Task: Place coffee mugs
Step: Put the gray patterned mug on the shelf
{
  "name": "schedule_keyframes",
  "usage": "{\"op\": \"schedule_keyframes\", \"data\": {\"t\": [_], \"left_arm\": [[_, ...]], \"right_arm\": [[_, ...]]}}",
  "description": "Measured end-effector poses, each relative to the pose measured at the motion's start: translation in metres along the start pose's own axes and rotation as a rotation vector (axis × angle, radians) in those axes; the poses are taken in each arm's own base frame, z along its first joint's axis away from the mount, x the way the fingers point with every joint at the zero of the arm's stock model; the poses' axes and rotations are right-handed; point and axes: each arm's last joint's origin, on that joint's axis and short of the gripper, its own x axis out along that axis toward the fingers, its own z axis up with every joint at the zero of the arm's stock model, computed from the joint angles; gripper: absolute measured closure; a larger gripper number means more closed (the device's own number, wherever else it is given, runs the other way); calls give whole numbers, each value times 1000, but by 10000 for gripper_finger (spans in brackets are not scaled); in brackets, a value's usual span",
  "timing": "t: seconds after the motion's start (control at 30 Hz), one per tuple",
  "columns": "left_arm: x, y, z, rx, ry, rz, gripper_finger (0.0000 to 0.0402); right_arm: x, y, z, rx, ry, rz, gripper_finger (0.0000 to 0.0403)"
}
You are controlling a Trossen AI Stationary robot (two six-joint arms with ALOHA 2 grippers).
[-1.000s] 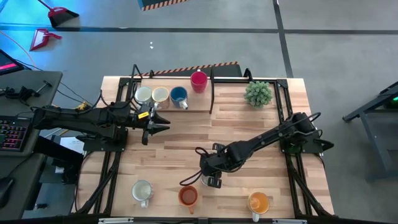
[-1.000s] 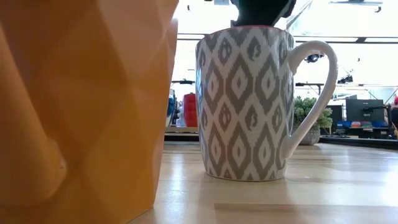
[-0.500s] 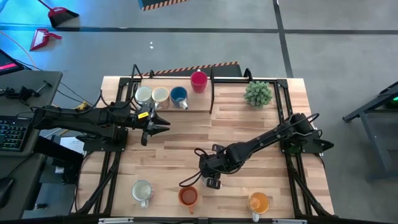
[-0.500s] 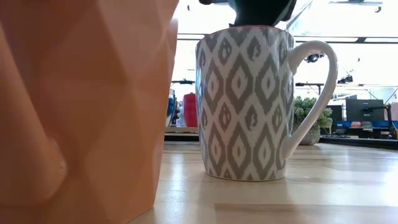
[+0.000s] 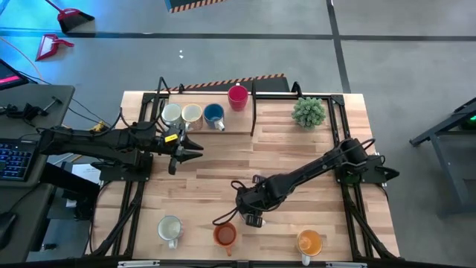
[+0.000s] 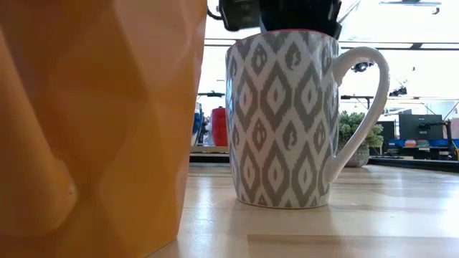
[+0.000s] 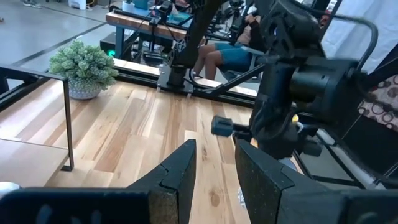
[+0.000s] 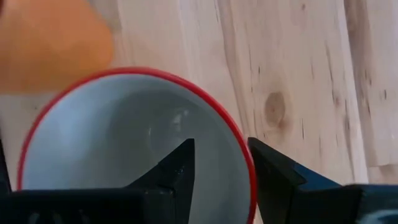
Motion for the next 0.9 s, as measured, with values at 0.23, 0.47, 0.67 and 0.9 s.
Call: {"op": "schedule_keyframes", "data": {"t": [0.23,0.47,0.67,0.9], "left_arm": [[0,0,0,4,1,-1,300],[0,0,0,19,1,-1,300],[0,0,0,19,2,-1,300],[0,0,0,19,1,-1,300]], "right_arm": [[4,0,0,2,2,-3,279],[5,-4,3,25,-4,-6,281],[5,-5,4,51,-4,-7,354],[5,-8,4,56,-1,-36,398]]}}
